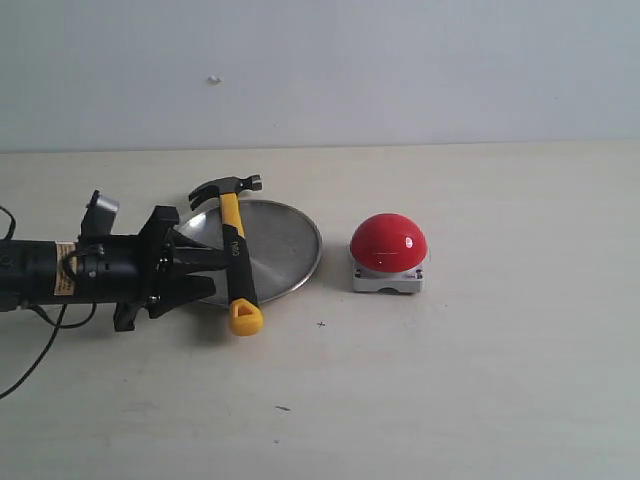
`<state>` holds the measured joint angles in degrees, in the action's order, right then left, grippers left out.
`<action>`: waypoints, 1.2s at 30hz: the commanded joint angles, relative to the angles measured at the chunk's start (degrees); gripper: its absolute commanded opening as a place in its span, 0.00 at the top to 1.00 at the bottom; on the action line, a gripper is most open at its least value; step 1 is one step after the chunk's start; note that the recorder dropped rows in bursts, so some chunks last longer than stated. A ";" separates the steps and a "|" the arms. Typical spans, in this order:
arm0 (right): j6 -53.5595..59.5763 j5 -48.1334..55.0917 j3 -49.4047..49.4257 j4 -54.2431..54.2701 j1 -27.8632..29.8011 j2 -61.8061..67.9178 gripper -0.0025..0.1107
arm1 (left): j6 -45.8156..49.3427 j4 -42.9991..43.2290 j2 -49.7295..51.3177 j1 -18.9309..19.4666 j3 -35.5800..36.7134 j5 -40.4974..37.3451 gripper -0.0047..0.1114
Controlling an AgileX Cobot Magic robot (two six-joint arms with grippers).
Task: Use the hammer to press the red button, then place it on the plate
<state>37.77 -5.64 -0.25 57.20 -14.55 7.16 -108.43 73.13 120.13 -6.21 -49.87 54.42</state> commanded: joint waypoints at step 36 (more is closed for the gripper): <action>0.07 -0.09 0.25 -0.14 -0.11 -0.20 0.98 | 19.77 -7.88 -84.19 3.32 33.98 -8.23 0.96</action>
<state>37.77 -5.64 -0.25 57.20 -14.55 7.16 -89.05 66.09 41.99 -2.54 -18.79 50.22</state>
